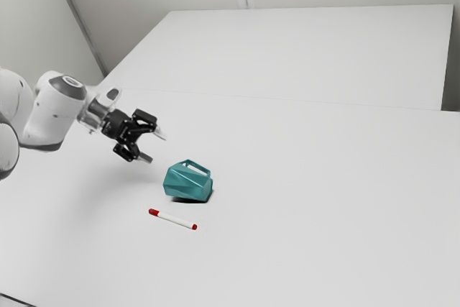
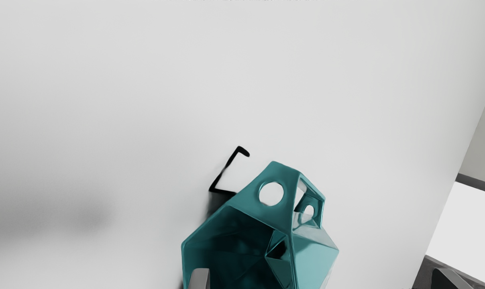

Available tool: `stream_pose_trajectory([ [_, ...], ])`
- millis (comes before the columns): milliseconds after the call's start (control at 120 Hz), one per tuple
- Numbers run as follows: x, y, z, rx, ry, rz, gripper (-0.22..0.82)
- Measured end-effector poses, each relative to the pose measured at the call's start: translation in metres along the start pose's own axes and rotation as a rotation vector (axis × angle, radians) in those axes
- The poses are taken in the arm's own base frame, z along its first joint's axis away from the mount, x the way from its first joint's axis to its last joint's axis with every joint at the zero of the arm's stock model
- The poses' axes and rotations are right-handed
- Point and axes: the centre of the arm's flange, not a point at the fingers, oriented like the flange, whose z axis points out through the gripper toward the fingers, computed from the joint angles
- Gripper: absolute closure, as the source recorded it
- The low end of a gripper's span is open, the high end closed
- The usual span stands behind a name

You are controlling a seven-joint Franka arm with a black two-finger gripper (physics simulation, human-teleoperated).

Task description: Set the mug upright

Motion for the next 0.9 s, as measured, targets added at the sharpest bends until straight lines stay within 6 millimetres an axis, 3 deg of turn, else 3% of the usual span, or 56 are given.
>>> stream_pose_trajectory([
  [250,-0.024,-0.015,0.024,-0.110,-0.036,0.107,0.00],
  [808,-0.025,-0.003,0.074,-0.183,-0.029,0.275,0.00],
  [900,-0.028,-0.005,0.077,-0.182,-0.029,0.280,0.07],
])
